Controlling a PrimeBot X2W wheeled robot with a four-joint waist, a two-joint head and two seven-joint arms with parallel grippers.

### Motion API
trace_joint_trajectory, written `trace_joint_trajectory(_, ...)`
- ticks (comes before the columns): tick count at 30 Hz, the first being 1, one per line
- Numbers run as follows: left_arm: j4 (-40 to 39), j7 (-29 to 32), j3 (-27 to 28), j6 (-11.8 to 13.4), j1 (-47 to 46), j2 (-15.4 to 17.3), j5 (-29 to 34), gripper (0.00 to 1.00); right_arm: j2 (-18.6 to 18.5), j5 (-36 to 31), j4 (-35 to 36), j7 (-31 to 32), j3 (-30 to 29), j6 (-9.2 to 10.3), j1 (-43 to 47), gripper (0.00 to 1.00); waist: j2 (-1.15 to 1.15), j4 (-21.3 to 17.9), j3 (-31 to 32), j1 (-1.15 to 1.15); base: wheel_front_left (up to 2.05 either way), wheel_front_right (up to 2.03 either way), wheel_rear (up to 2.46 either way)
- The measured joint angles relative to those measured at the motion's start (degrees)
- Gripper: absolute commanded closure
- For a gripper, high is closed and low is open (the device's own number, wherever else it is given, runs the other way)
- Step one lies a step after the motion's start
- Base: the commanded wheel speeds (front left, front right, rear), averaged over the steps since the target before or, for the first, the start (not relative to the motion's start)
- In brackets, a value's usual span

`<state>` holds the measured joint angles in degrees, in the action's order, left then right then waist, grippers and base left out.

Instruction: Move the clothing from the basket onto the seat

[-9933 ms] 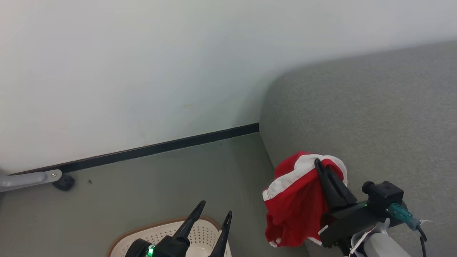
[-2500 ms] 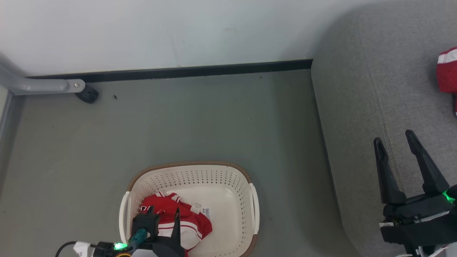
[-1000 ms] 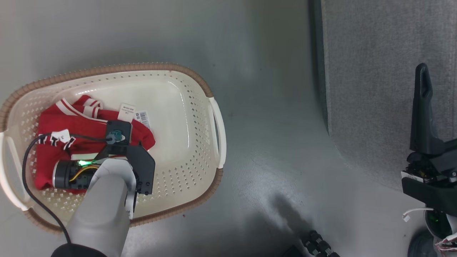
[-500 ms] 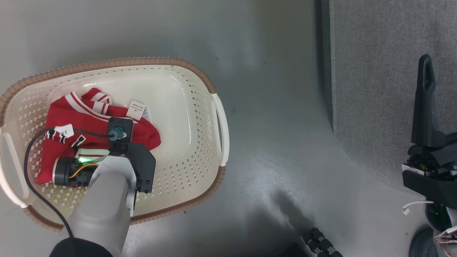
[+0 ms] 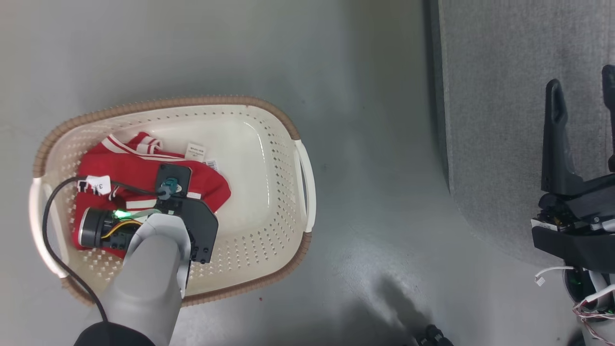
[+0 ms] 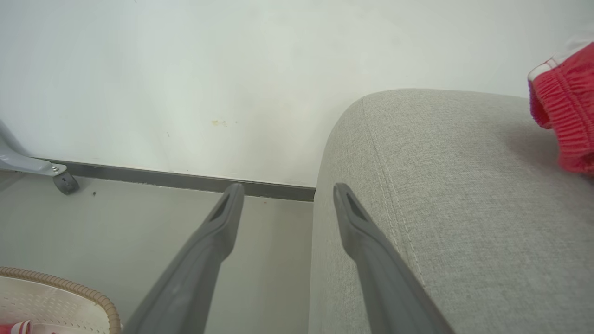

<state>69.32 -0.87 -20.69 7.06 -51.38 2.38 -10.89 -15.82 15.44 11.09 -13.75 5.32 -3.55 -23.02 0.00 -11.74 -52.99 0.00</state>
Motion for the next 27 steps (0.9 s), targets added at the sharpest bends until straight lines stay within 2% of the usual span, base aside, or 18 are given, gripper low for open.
trace_joint_trajectory(11, 0.3, -6.8, -0.3, -2.1, 4.4, -0.3, -0.7, 1.00, -0.3, -0.4, -5.2, -0.5, 1.1, -0.76, -1.3, 0.00, 0.00, 2.2, 6.8, 0.00, 0.00, 0.00, 0.00)
trace_joint_trajectory(17, -1.7, -10.6, -0.3, -3.1, 7.9, -0.3, -4.4, 1.00, 1.3, -0.3, -9.1, -0.5, 2.2, -1.03, -1.3, 0.00, -0.01, 3.6, 12.4, 0.00, 0.00, 0.00, 0.00)
trace_joint_trajectory(27, -6.4, -12.6, -1.2, -4.1, 11.8, -0.5, -9.8, 1.00, 2.2, 0.3, -14.1, -0.5, 2.8, -1.11, 0.7, 0.00, -0.01, 5.1, 20.8, -0.01, 0.00, 0.00, 0.00)
